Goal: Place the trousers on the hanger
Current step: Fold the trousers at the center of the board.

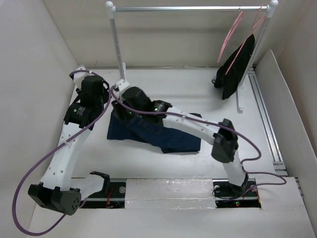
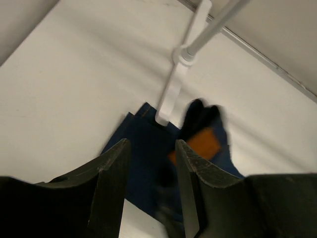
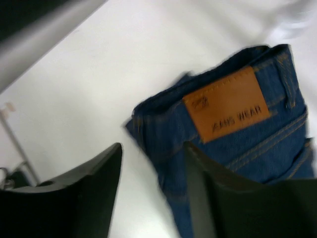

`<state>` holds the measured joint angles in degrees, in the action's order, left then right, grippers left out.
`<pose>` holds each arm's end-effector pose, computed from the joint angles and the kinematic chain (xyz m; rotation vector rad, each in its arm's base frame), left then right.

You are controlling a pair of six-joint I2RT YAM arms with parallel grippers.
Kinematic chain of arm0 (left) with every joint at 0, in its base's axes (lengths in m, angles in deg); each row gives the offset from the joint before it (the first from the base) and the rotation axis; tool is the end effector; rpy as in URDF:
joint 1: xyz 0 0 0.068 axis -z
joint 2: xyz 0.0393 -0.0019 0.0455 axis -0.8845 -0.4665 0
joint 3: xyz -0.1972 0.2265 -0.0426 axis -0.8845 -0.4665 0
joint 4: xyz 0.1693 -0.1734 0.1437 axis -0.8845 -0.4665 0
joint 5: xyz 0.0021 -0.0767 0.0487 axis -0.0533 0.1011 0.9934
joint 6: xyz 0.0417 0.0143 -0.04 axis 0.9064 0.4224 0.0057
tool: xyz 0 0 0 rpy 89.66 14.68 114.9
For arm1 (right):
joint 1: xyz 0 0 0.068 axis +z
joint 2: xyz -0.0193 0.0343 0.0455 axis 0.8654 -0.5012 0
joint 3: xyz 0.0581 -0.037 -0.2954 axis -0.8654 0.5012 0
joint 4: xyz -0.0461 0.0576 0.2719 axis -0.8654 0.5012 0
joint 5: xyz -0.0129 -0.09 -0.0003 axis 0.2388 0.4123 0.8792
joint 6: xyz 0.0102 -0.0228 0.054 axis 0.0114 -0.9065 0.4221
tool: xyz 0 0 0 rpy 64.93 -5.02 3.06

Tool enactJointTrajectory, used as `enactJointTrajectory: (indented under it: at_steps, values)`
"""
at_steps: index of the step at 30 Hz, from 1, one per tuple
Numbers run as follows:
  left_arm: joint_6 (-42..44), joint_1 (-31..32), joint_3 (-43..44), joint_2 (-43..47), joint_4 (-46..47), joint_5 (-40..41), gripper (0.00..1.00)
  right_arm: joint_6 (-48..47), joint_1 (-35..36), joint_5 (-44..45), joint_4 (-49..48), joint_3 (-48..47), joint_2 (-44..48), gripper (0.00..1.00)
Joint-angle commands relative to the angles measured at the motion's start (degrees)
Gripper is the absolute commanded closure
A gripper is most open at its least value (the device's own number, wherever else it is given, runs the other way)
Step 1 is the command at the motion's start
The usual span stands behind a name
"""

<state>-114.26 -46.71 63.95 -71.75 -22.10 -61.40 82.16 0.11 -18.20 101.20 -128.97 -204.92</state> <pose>0.2380 -0.0462 0.4438 -0.5665 1.8525 -0.1107 0.2675 0.4493 0.3696 -0.7456 1.9295 0.6248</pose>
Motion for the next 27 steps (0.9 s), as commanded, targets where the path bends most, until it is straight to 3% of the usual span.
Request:
enactJointTrajectory:
  at_steps: [1, 3, 7, 11, 13, 14, 15, 16, 18, 20, 21, 23, 24, 27]
  values:
    - [-1.72, -1.16, 1.83, 1.59, -0.83, 6.14, 0.62, -1.26, 2.28, -12.32, -3.24, -5.58, -6.32, 0.4]
    - [-2.33, -1.16, 1.75, 1.41, -0.92, 8.59, 0.62, -1.35, 2.81, -18.15, -3.07, -3.67, -7.04, 0.35]
    - [-2.34, -1.16, 0.17, 0.62, 0.31, 8.61, 0.59, -3.81, 1.76, -15.26, -2.01, 2.92, 0.48, 0.13]
    - [-1.02, -1.16, -5.36, -2.18, 5.92, -1.98, 0.58, -5.04, -2.72, -13.51, -0.51, 17.14, 13.5, 0.15]
    - [-0.84, -1.16, -9.84, -3.68, 8.73, -6.84, 0.59, -5.48, -5.35, -12.18, -0.69, 27.83, 19.56, 0.36]
    - [-0.75, -1.16, -11.42, -5.78, 11.36, -9.47, 0.59, -5.57, -6.32, -10.96, -0.78, 31.38, 25.42, 0.52]
    - [-1.19, -0.38, -14.13, -7.1, 12.17, -11.76, 0.59, -5.66, -8.5, -10.51, -0.34, 34.98, 28.09, 0.82]
    - [-1.8, 0.15, -15.21, -9.46, 12.7, -11.7, 0.59, -5.4, -9.83, -10.16, 0.01, 41.63, 30.38, 0.92]
    - [-2.68, 0.16, -18.88, -11.85, 14.8, -12.83, 0.59, -4.78, -12.38, -10.33, 0.28, 48.17, 36.34, 0.98]
    - [-3.04, -2.63, -21.36, -15.01, 16.91, -15.45, 0.59, -4.17, -15.81, -10.33, 0.98, 56.06, 39.26, 0.91]
    - [-3.3, -3.61, -22.93, -16.16, 17.27, -15.91, 0.59, -3.73, -16.69, -9.81, 2.03, 58.2, 41.72, 0.66]
    - [-4.79, -5.46, -24.09, -19.32, 16.93, -16.52, 0.59, -1.72, -19.24, -7.98, 3.17, 63.37, 44.36, 0.43]
    - [-5.67, -7.99, -25.22, -20.9, 16.84, -18.97, 0.59, 0.03, -20.99, -7.35, 3.44, 64.97, 46.99, 0.25]
    - [-6.9, -11.6, -29.17, -21.44, 17.62, -22.59, 0.59, 1.98, -23.98, -7.17, 3.7, 70.5, 50.52, 0.11]
